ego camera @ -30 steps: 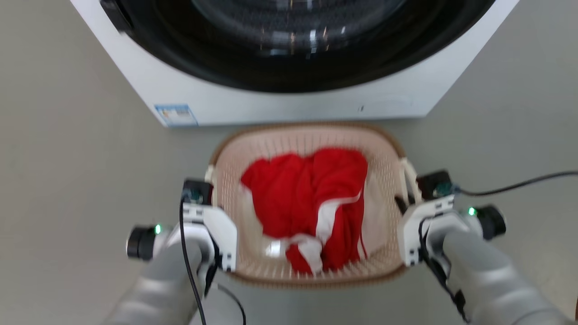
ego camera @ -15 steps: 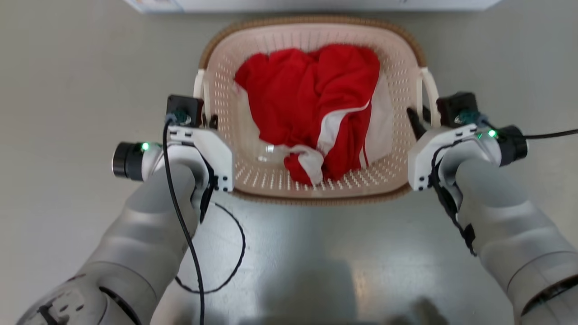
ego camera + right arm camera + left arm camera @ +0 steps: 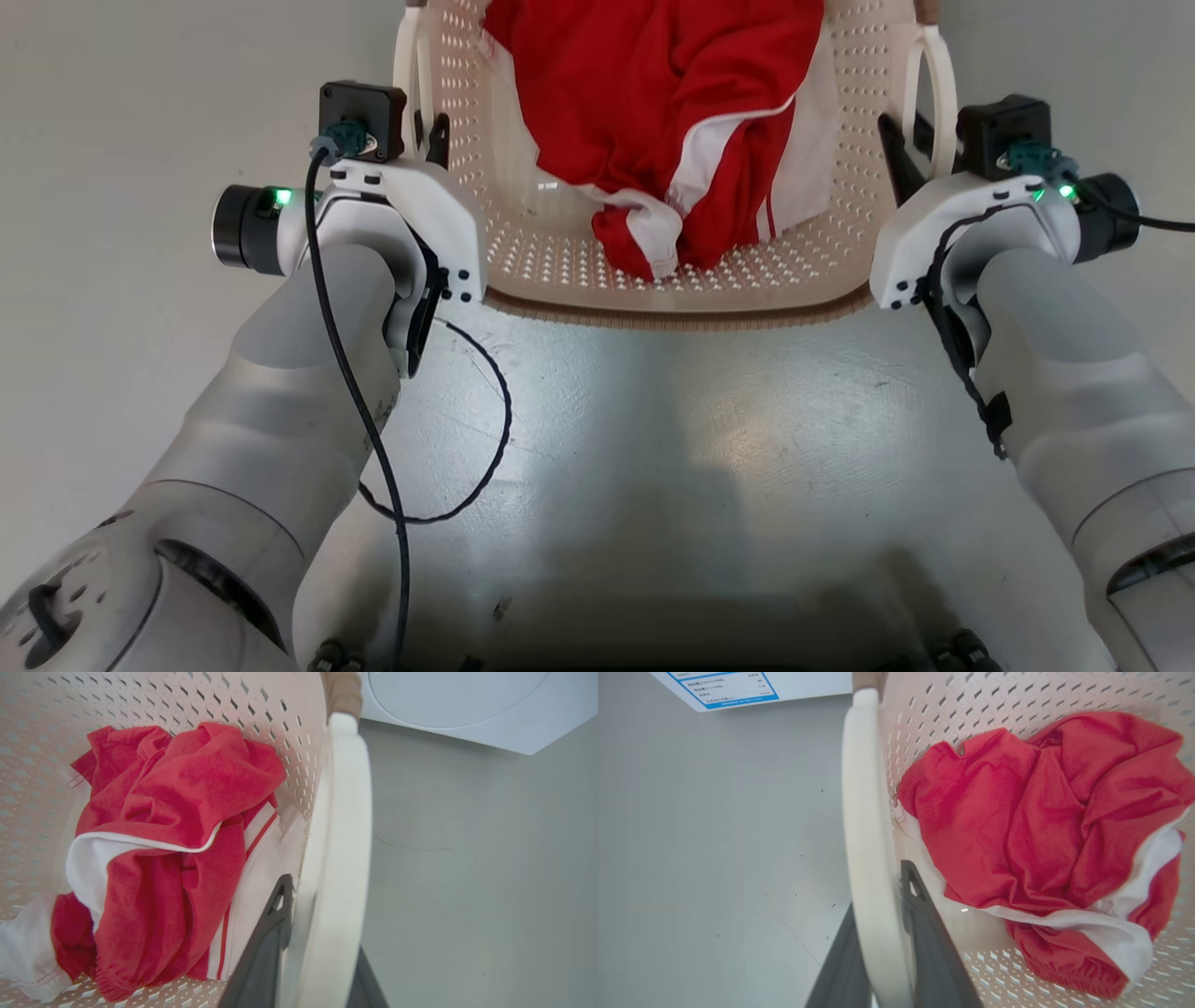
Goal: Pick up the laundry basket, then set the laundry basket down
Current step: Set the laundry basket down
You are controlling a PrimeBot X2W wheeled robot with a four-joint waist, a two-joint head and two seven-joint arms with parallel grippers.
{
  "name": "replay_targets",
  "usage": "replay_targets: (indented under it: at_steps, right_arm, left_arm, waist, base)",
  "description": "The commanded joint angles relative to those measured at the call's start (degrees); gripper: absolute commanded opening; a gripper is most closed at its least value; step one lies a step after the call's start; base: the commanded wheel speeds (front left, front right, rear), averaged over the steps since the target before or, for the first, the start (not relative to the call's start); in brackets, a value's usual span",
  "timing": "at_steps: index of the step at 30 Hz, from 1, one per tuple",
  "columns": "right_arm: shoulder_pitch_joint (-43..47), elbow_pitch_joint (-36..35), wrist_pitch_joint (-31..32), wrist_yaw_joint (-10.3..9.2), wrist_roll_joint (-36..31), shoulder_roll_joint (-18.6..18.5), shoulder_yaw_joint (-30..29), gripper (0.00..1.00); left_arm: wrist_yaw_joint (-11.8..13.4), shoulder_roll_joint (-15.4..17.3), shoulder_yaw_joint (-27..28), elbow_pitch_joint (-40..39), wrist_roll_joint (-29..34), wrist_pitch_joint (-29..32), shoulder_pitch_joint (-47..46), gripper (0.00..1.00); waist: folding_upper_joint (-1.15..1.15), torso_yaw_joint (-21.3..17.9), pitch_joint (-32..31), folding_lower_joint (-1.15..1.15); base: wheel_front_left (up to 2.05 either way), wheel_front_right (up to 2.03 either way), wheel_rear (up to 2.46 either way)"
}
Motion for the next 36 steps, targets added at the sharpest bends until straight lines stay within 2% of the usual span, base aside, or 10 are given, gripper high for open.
replay_targets:
  at_steps: [1, 11, 22, 23, 24, 25, 36]
  right_arm:
    - [2.5, -1.5, -0.6, 1.0, -2.5, 1.9, 0.4, 0.0]
    - [3.9, -3.4, -0.6, 1.0, -7.5, 2.3, -4.9, 0.0]
    - [4.8, -4.0, -0.6, 1.0, -11.2, 3.1, -9.5, 0.0]
    - [4.7, -4.1, -0.6, 1.0, -11.5, 3.1, -10.1, 0.27]
    - [4.6, -4.5, -0.6, 1.0, -11.7, 3.1, -10.7, 0.7]
    - [4.6, -4.8, -0.6, 1.0, -12.0, 3.1, -11.6, 1.0]
    - [5.6, -5.6, -0.6, 1.0, -15.1, 3.3, -15.9, 1.0]
  left_arm:
    - [0.3, 1.2, 1.6, -2.3, 1.8, -1.1, -1.0, 0.0]
    - [0.7, 1.4, 5.8, -4.2, 5.9, -1.1, 0.0, 0.0]
    - [-0.5, 1.0, 8.6, -2.5, 8.6, -1.1, 0.8, 0.0]
    - [-0.4, 0.9, 8.9, -2.4, 8.7, -1.1, 0.8, 0.39]
    - [-0.2, 0.8, 9.3, -2.2, 8.7, -1.1, 0.8, 1.0]
    - [0.0, 0.8, 9.9, -1.9, 8.6, -1.1, 0.8, 1.0]
    - [0.9, 0.4, 11.6, 0.1, 10.4, -1.1, 0.7, 1.0]
  waist:
    - [0.0, 0.0, 0.7, 0.0]
    - [0.0, 0.3, 1.5, 0.0]
    - [0.0, -0.2, 1.8, 0.0]
    - [0.0, -0.2, 1.9, 0.0]
    - [0.0, -0.3, 2.0, 0.0]
    - [0.0, -0.4, 2.1, 0.0]
    - [0.0, -0.5, 1.6, 0.0]
  base:
    - [0.0, 0.0, 0.0]
    - [0.0, 0.0, 0.0]
    - [0.0, 0.0, 0.0]
    - [0.0, 0.0, 0.0]
    - [0.0, 0.0, 0.0]
    - [0.0, 0.0, 0.0]
    - [0.0, 0.0, 0.0]
